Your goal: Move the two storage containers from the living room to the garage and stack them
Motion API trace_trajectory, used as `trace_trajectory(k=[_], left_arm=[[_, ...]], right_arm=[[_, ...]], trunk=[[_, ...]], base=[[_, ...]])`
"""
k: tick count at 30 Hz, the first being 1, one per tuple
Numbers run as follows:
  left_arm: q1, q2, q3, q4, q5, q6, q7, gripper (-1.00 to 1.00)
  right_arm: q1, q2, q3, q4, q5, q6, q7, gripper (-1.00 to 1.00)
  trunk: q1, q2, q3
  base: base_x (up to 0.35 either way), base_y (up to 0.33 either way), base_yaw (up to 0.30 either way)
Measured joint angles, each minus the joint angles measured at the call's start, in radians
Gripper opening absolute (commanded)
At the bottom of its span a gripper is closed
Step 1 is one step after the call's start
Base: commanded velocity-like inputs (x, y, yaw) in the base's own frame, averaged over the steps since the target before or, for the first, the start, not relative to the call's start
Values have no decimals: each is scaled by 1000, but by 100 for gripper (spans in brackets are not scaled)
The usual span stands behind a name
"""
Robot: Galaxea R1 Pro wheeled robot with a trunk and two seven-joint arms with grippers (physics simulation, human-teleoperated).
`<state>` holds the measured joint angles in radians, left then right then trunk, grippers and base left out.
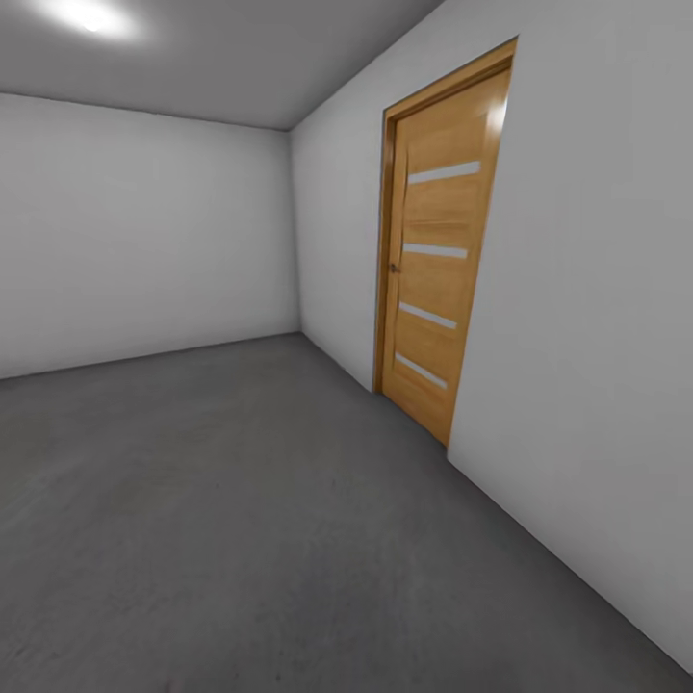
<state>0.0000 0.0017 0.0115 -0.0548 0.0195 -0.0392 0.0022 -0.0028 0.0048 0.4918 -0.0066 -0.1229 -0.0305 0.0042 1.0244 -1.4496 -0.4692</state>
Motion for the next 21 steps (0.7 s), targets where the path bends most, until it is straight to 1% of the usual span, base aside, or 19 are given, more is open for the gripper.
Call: trace_trajectory(k=[21], left_arm=[[0,1,0,0,0,0,0,100]], right_arm=[[0,0,0,0,0,0,0,100]], trunk=[[0,0,0]], base=[[323,0,0]])
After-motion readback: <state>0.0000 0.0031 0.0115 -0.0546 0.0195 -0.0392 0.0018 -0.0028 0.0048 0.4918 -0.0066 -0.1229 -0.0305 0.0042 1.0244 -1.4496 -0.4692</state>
